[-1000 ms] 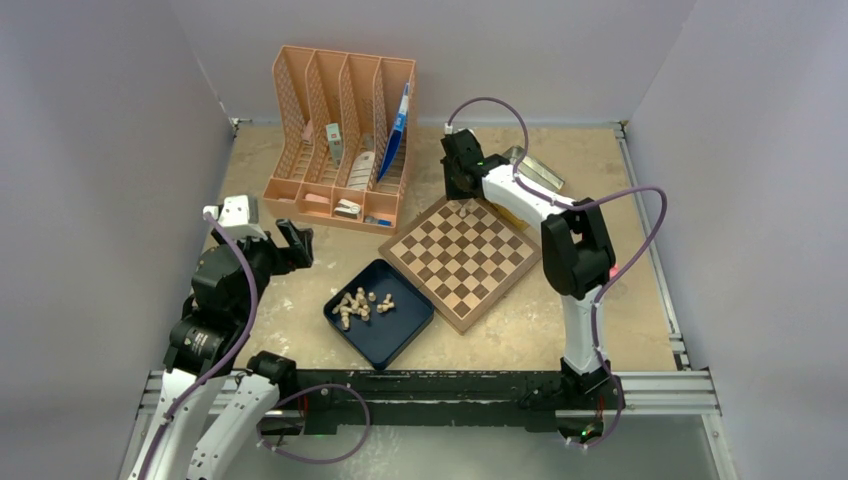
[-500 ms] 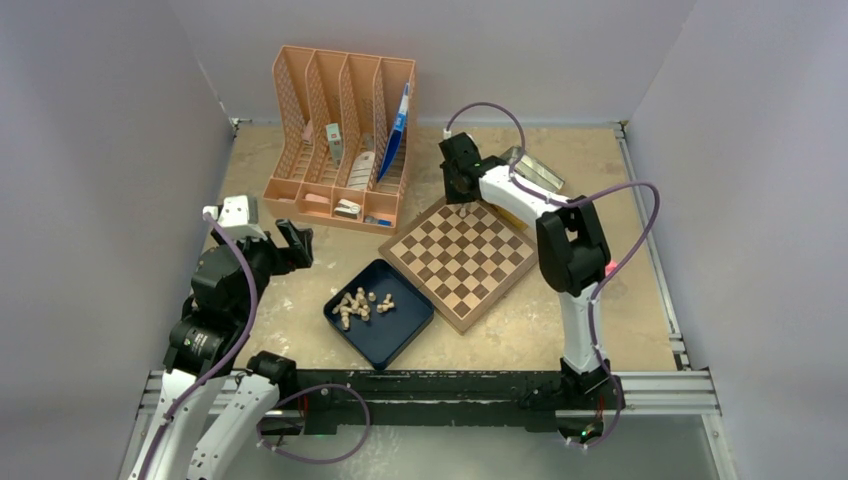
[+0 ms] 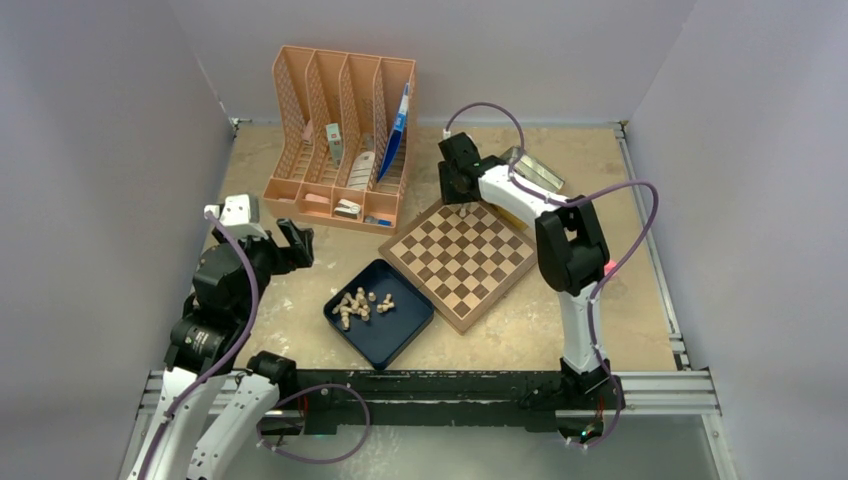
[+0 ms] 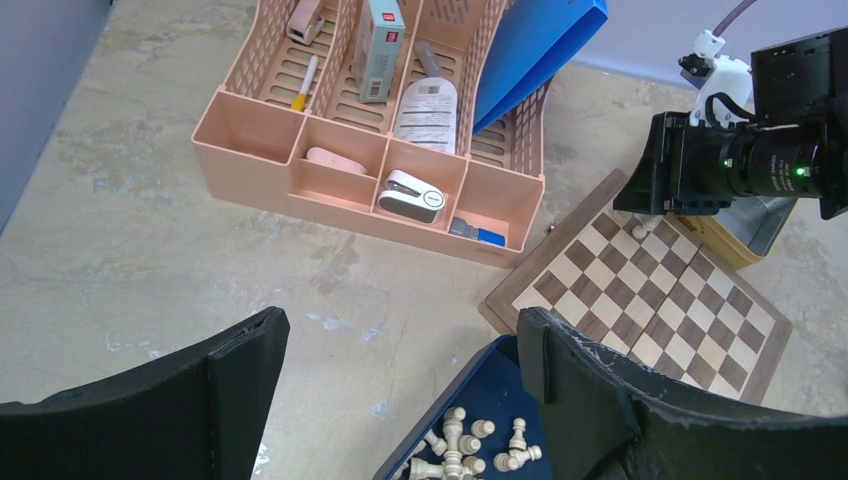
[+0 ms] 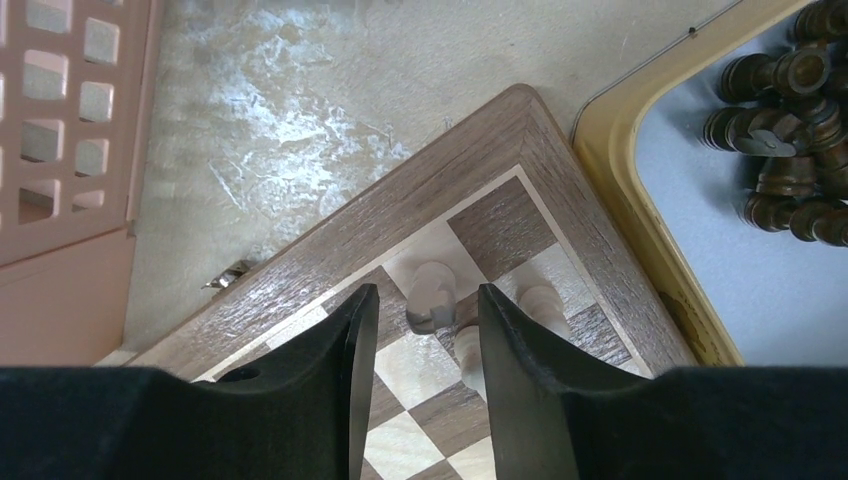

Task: Set up the chess pieces on the board
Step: Place the chess piece on the chessboard, then pick up the chess piece from the storage box.

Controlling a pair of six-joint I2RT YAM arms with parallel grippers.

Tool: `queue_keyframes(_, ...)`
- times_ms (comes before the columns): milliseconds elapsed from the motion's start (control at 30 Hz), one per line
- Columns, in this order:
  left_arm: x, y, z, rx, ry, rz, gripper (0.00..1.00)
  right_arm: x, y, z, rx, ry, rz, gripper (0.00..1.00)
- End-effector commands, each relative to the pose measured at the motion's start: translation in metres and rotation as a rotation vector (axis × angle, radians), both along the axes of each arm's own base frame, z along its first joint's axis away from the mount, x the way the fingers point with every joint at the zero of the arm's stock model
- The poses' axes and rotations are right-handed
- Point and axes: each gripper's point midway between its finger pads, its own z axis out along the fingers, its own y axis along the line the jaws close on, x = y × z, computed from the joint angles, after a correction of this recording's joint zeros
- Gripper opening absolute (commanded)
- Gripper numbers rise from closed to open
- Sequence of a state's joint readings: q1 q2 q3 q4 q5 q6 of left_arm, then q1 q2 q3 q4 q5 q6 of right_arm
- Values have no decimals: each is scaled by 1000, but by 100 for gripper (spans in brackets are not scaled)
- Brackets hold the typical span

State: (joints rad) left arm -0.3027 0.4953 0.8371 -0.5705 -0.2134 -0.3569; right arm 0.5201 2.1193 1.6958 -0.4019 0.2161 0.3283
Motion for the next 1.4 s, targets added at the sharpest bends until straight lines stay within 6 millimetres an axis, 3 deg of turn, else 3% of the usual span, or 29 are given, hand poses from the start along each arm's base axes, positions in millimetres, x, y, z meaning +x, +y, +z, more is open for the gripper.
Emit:
queue_keyframes(0, 4, -1, 4, -4, -18, 2, 84, 14, 5, 51, 60, -98, -3, 45)
queue_keyframes(200, 4, -2, 6, -7, -28, -4, 84, 17, 1, 92, 79, -171, -34, 49)
queue_keyframes(333, 6, -3, 4, -1, -15, -10, 84, 6, 3, 113, 119, -191, -11, 49)
queue_keyframes(533, 6, -4, 1, -5, -5, -8, 84, -27, 12, 138, 166, -235, 16, 50)
queue_keyframes(700, 10, -6, -2, 3, 10, -13, 85, -70, 48, 158, 241, -280, 149, 47)
queue_keyframes(933, 11, -6, -7, 7, 31, -15, 85, -135, 87, 139, 364, -220, 296, 43)
queue_keyframes(1167, 12, -4, -6, 12, 31, -3, 84, -201, 145, 127, 440, -184, 458, 42)
queue_keyframes(1367, 10, -2, -4, 6, 18, 5, 84, -236, 186, 97, 432, -132, 542, 42)
